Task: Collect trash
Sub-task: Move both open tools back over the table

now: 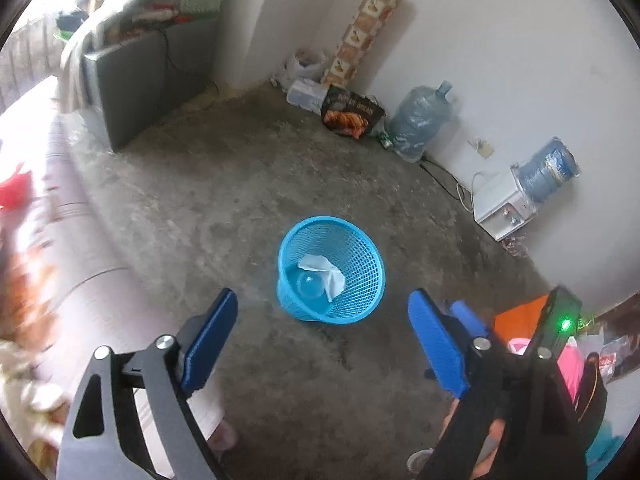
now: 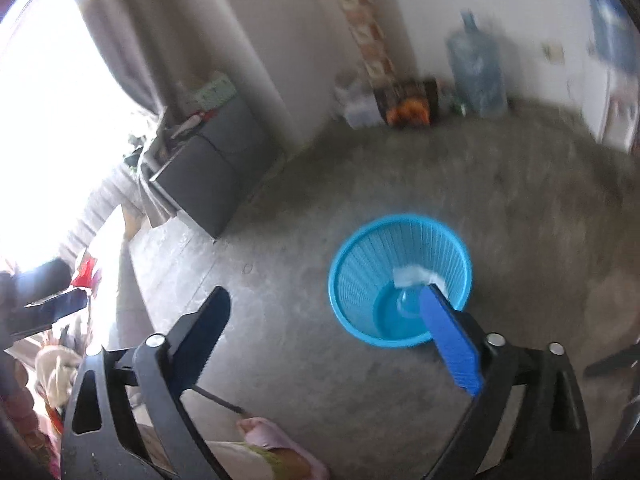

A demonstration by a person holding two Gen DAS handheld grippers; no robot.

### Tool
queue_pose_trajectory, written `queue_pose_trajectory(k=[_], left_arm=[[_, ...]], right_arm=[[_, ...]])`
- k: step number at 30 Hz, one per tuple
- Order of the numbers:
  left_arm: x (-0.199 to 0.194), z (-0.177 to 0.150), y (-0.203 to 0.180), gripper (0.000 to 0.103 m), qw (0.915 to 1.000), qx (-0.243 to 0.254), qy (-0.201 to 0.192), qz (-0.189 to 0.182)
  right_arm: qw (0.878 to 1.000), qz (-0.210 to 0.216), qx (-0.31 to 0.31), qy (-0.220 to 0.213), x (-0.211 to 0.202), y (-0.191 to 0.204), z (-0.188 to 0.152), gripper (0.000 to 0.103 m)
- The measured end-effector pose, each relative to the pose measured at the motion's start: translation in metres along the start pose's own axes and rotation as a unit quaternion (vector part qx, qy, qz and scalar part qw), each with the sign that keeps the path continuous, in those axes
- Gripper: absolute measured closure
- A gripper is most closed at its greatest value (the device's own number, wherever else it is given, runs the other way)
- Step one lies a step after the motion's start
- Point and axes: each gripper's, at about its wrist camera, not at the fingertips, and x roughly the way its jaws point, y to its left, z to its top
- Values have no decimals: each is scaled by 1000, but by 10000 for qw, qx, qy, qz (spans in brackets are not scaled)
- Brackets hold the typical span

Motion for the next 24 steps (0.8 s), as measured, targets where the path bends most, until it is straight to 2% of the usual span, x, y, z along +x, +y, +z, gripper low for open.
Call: queue_pose_trajectory(k=[5,8,11,15,17,20,22,24], left_arm=[[-70,-34,24,6,9983,-75,-520,261],[-109,-58,45,6,9960,-137,-755,454],[-149,-84,73,6,9913,-386,-981,786],[-196,-119,107,6,9828,-780,-1375,951],[-213,-135,123,6,9808,-968,-1446,877],[-238,-162,148,6,9736,-1380,-1524,994],[-257,-180,159,6,9676,-1505,-1737,1041],[-279,-197,167,6,9583,-1522,-2065,1259]], right_arm=[[9981,-202,-558,-189,-26,46,3,8],[9946,-544,-830,-289,-37,74,2,8],[9883,-689,-1276,-476,-51,106,-4,8],[9709,-867,-2068,-841,-69,155,-17,8],[9589,-798,-2547,-959,-74,183,-26,8],[9500,-539,-2925,-952,-80,219,-37,8],[9475,-194,-3050,-941,-86,242,-43,8],[9440,278,-3144,-967,-95,260,-49,8]])
